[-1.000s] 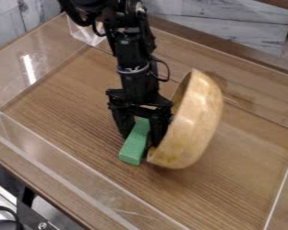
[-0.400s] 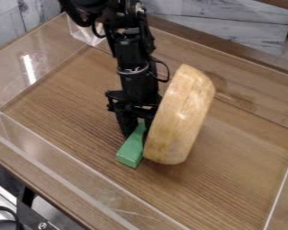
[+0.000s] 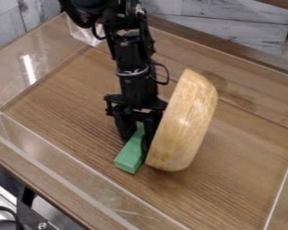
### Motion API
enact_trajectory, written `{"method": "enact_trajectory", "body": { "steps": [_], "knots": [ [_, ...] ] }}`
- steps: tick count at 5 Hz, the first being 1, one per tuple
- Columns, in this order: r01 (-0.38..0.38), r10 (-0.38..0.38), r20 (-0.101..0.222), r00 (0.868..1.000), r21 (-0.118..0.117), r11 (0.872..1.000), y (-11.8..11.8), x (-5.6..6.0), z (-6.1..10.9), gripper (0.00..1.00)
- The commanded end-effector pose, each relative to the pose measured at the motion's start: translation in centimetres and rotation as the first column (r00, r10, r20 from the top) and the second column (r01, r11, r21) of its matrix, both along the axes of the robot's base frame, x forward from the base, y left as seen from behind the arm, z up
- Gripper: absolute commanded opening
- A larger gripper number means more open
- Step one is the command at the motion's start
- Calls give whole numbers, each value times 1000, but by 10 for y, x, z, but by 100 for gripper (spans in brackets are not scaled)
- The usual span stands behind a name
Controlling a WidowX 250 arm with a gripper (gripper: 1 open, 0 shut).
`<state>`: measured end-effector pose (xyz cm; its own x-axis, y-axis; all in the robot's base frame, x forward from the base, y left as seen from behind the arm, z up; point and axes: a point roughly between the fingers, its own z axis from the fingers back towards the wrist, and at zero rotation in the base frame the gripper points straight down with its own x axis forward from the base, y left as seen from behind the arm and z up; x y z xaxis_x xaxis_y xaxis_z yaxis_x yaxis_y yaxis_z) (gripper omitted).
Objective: Put the green block in the brown bowl
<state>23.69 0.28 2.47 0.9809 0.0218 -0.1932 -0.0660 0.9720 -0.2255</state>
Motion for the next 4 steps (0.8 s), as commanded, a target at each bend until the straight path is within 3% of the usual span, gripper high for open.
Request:
{"method": "enact_trajectory", "body": {
  "steps": [1,4],
  "knots": [
    [0,0,14,1000,-1,1000,2,3,9,0],
    [10,-11,-33,999,-16,1000,3,-4,29,0]
  ]
}}
